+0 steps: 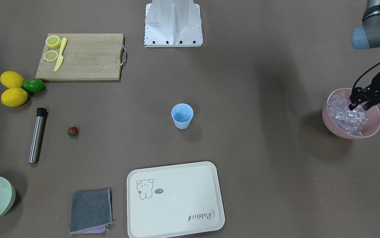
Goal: Mash ice and strawberries in cup
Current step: 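Lower the left gripper into the pink bowl and grasp an ice cube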
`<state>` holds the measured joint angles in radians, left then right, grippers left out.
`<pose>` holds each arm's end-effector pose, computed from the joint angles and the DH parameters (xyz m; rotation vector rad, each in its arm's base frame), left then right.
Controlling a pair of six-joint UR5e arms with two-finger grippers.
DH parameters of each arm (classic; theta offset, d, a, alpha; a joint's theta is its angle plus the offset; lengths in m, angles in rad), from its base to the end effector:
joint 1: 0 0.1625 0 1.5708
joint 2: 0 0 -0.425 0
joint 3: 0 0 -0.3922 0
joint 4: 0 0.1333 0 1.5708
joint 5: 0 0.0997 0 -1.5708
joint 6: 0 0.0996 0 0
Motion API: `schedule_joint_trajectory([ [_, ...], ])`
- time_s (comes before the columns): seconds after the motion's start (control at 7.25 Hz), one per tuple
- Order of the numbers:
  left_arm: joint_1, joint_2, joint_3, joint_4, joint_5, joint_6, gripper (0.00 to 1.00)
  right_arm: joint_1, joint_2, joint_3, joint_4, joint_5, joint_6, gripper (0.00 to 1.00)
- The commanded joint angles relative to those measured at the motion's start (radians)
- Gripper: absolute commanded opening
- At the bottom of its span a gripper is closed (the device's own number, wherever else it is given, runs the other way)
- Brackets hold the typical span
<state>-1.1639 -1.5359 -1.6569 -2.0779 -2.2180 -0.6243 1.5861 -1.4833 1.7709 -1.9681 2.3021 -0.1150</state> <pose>0.1320 -0.4914 0.5817 0.1576 0.8125 -0.0242 0.0745 -0.5031 0.5592 -0.0570 -0.7359 -0.0550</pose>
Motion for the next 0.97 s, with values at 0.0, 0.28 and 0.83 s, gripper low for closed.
schedule_joint_trajectory([
  [0.0,0.006,-0.001,0.000,0.001,0.001,-0.008,0.43,0.000,0.000,0.001,0.000,-0.001,0.000,1.00],
  [0.28,0.007,-0.001,-0.003,0.002,0.001,-0.008,0.11,0.000,-0.006,0.002,0.000,-0.001,0.000,1.00],
  [0.83,-0.022,-0.009,-0.026,0.016,-0.008,0.003,0.00,0.000,-0.012,0.008,0.000,0.002,0.000,1.00],
])
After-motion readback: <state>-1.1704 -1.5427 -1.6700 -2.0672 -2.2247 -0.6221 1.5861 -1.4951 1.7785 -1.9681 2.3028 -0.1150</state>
